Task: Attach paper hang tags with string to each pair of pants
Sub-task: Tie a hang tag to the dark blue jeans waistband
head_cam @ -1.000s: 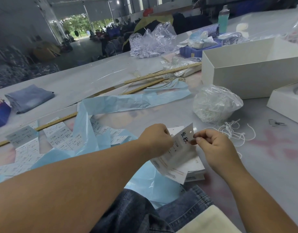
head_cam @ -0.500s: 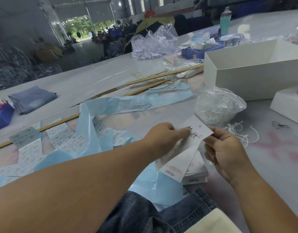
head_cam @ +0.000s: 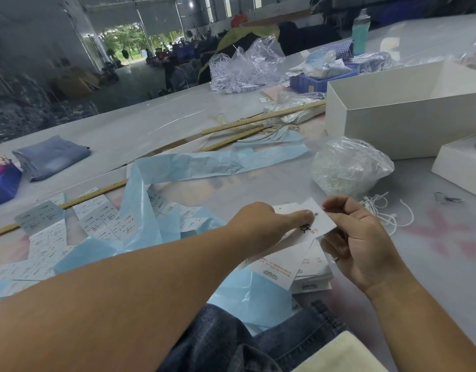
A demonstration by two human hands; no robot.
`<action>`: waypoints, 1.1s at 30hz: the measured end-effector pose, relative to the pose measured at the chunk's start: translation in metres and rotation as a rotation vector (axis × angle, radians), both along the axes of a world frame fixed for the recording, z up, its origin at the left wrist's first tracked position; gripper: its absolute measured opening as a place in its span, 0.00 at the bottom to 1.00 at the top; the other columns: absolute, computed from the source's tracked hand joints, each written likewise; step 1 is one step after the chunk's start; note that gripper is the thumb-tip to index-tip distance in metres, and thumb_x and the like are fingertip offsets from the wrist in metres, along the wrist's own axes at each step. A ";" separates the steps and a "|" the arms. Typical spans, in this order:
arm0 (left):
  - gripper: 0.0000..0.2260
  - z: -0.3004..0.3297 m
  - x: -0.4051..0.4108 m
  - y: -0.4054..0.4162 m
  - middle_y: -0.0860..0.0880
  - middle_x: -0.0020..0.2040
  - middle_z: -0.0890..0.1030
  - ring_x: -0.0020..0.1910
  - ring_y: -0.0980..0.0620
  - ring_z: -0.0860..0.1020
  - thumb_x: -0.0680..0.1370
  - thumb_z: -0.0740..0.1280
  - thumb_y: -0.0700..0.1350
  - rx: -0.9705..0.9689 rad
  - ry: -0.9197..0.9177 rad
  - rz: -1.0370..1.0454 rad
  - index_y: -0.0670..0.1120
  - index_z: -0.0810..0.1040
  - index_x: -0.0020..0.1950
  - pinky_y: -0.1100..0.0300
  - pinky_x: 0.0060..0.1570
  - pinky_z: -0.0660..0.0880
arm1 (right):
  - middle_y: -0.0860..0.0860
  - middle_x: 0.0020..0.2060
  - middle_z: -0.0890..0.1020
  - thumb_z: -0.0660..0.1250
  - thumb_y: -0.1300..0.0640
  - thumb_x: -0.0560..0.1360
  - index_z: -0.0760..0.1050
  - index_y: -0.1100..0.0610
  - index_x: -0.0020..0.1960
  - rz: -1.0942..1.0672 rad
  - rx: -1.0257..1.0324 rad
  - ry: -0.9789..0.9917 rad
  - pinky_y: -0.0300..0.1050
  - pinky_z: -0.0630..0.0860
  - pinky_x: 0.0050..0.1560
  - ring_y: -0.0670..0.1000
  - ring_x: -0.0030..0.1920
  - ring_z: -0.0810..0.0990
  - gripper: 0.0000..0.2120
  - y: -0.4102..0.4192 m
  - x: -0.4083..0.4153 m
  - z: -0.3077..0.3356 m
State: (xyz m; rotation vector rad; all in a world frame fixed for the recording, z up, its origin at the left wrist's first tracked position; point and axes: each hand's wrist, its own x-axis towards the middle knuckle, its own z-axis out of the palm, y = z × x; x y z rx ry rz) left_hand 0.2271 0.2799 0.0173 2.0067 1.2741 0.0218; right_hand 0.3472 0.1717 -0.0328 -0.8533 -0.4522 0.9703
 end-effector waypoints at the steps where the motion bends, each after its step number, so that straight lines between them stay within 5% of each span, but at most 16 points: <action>1: 0.28 0.000 0.000 0.000 0.53 0.34 0.81 0.19 0.60 0.77 0.65 0.67 0.74 -0.004 0.000 0.000 0.49 0.77 0.41 0.71 0.16 0.61 | 0.51 0.26 0.74 0.57 0.70 0.78 0.77 0.55 0.41 0.014 0.004 0.004 0.35 0.59 0.19 0.44 0.18 0.60 0.16 0.001 0.000 -0.001; 10: 0.23 0.000 -0.001 -0.009 0.55 0.42 0.78 0.35 0.52 0.78 0.69 0.66 0.72 0.105 0.040 -0.081 0.54 0.70 0.44 0.65 0.29 0.67 | 0.51 0.25 0.75 0.61 0.67 0.79 0.73 0.59 0.50 0.063 -0.040 -0.157 0.35 0.61 0.20 0.44 0.19 0.64 0.06 -0.001 0.003 -0.004; 16: 0.01 0.005 0.001 -0.016 0.47 0.45 0.81 0.41 0.50 0.78 0.76 0.67 0.43 -0.021 -0.229 -0.223 0.49 0.77 0.45 0.58 0.40 0.75 | 0.56 0.28 0.78 0.65 0.67 0.77 0.74 0.59 0.47 0.054 -0.118 -0.329 0.35 0.60 0.21 0.45 0.21 0.63 0.04 -0.001 -0.001 -0.005; 21: 0.04 0.011 0.000 -0.017 0.47 0.43 0.83 0.39 0.52 0.78 0.78 0.66 0.42 0.007 -0.286 -0.216 0.48 0.79 0.44 0.59 0.39 0.77 | 0.58 0.29 0.79 0.67 0.65 0.75 0.74 0.61 0.46 0.050 -0.105 -0.345 0.36 0.59 0.22 0.46 0.21 0.63 0.02 -0.002 0.000 -0.002; 25: 0.07 0.016 0.000 -0.013 0.44 0.41 0.80 0.40 0.46 0.78 0.78 0.60 0.41 0.065 -0.337 -0.080 0.45 0.76 0.41 0.51 0.44 0.77 | 0.57 0.29 0.80 0.67 0.66 0.76 0.76 0.59 0.43 0.060 -0.123 -0.394 0.35 0.62 0.22 0.46 0.23 0.64 0.05 -0.002 -0.001 -0.003; 33: 0.14 0.026 -0.007 0.006 0.48 0.35 0.78 0.31 0.52 0.75 0.81 0.57 0.44 0.023 -0.430 0.119 0.42 0.75 0.39 0.60 0.35 0.75 | 0.58 0.31 0.79 0.61 0.71 0.76 0.83 0.54 0.40 0.096 -0.055 -0.296 0.37 0.65 0.23 0.48 0.23 0.69 0.18 -0.003 0.007 -0.007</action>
